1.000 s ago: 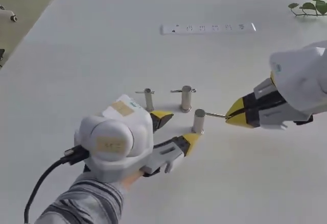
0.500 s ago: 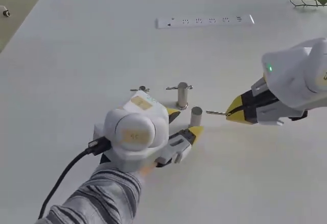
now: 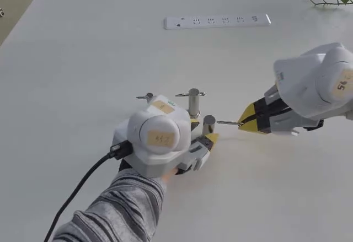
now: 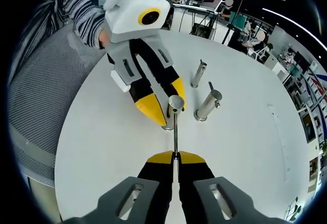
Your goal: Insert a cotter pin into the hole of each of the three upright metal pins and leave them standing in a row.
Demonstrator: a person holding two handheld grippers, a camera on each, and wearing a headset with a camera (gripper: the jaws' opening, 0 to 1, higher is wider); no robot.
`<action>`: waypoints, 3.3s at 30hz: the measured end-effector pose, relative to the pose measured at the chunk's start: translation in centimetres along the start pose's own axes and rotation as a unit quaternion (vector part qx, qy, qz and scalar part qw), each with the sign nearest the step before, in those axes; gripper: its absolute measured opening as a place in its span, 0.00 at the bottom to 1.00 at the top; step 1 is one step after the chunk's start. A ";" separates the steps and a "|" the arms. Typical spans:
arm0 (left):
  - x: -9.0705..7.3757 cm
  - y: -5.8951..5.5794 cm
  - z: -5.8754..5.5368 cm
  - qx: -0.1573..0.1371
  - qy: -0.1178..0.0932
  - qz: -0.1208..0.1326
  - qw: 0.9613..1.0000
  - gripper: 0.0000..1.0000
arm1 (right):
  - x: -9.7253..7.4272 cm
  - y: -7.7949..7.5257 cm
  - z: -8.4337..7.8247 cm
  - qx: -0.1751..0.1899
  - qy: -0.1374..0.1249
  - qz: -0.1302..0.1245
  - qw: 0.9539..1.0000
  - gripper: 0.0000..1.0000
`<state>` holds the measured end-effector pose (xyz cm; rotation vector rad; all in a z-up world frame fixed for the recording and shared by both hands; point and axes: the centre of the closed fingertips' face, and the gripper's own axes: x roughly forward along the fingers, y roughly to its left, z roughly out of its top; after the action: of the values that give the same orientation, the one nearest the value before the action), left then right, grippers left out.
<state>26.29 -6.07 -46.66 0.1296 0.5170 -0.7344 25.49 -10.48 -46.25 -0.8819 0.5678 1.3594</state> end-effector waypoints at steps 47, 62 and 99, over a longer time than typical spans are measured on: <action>1.1 -0.2 -0.7 -0.022 0.002 0.011 1.000 0.10 | 0.3 0.2 3.5 -0.010 -0.017 0.000 1.000 0.00; 1.2 -0.1 -0.9 -0.065 -0.002 0.020 0.998 0.11 | 0.9 -0.4 4.1 -0.009 -0.037 -0.018 0.999 0.00; 0.9 0.1 -1.6 -0.068 0.017 0.025 0.997 0.22 | 0.2 0.1 5.3 0.041 -0.060 -0.015 0.997 0.04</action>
<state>26.28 -6.10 -48.55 0.0281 0.5930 -0.6460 24.69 -6.08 -43.34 -0.7343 0.5112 1.3421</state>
